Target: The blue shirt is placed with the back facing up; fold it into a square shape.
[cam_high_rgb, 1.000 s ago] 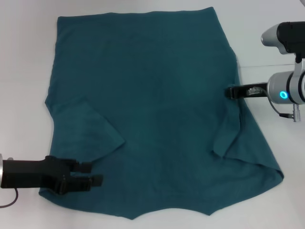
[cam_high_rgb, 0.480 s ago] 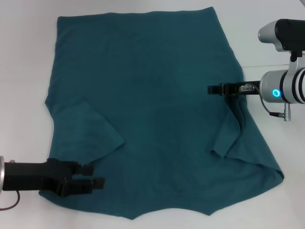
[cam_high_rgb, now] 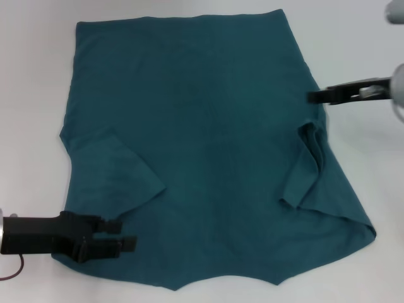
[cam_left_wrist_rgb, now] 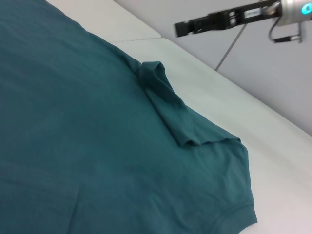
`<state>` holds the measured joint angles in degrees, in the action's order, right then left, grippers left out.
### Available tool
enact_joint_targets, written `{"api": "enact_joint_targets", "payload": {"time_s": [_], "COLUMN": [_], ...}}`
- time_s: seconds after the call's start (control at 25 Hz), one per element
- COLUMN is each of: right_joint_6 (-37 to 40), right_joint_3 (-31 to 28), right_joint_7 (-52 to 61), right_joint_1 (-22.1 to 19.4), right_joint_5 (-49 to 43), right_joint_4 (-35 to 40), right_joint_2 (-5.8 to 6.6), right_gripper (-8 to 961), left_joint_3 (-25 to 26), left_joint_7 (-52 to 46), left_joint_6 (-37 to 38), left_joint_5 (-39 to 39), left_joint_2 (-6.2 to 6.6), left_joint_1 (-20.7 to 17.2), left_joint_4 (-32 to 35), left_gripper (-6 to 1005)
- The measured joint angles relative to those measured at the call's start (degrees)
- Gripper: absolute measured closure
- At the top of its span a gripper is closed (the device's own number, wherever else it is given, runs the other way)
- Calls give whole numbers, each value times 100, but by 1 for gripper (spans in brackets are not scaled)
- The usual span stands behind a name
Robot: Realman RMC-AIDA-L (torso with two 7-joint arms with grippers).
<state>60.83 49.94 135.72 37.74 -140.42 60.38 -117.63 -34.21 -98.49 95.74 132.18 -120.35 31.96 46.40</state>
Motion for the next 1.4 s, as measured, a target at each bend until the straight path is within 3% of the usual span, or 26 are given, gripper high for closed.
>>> {"api": "enact_joint_targets", "payload": {"time_s": [0.28,0.36,0.56,0.8,1.4], "right_joint_6": [510,566,433,-59,-1096], "right_joint_3": [4,51,394,685,824], "right_joint_7": [283,315,317,319,264], "right_joint_1": [-265,-222,-71,83,650], "right_joint_5": [-1017,-1503,-2421,-2411,-2326], "right_joint_4": [771,734,370,-345,-1728], "right_joint_2": [20,-23,-226,-219,-222], "right_gripper": [395,618,813,957,953], "left_joint_3": [-3,1,-11,-15,9], "left_joint_7": [2,1,1,-11,-28], "left_joint_6": [-28,-29,-29,-29,-29], "left_joint_5": [0,-4,-26,-26,-8], "left_joint_2": [-12,-9,-4,0,-10], "left_joint_1": [-37,-36,1,14,-22], "left_joint_4": [1,2,2,6,12], "left_gripper": [393,393,393,393,393]}}
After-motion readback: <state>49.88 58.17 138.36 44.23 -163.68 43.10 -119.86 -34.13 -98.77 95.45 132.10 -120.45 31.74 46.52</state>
